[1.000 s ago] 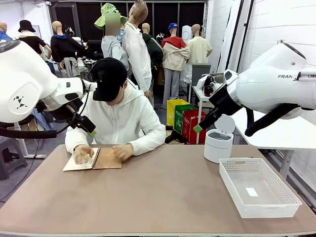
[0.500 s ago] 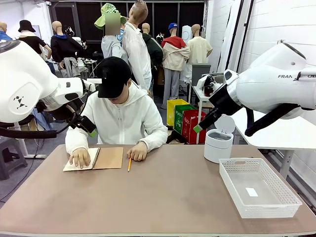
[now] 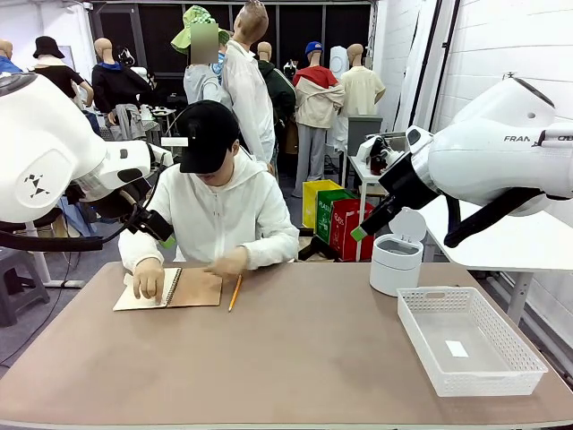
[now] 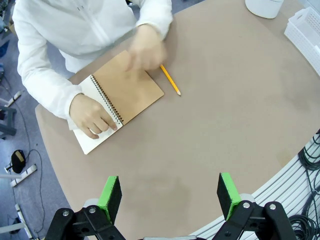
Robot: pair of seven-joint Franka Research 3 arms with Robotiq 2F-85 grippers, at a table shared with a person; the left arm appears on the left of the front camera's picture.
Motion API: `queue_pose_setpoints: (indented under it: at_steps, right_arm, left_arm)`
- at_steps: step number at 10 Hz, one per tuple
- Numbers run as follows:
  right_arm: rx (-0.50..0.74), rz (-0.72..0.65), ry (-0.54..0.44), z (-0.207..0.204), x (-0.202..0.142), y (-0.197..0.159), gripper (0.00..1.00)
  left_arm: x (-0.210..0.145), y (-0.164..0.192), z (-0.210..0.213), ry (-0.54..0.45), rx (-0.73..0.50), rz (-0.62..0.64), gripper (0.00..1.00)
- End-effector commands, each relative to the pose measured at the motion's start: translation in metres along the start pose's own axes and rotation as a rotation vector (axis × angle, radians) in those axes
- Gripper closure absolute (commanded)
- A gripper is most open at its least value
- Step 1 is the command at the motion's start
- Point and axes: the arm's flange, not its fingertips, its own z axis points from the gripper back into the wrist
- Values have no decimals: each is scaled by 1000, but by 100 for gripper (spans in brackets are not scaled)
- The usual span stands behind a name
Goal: Sort the paper based on its condition.
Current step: If a person hands you a paper, place it in the Organizing basket , and if it's crumpled, put it in the Trash can.
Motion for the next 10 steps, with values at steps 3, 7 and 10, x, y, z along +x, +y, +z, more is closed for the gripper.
queue_pose_setpoints:
  at_steps: [3, 7, 10]
  right_arm:
    - [5, 4, 5, 0, 0, 0, 0]
    - [5, 4, 5, 0, 0, 0, 0]
    - [5, 4, 5, 0, 0, 0, 0]
  left_arm:
    - [0, 0, 0, 1, 0, -1, 0]
    - [0, 0, 0, 1, 0, -1, 0]
    - [0, 0, 0, 1, 0, -1, 0]
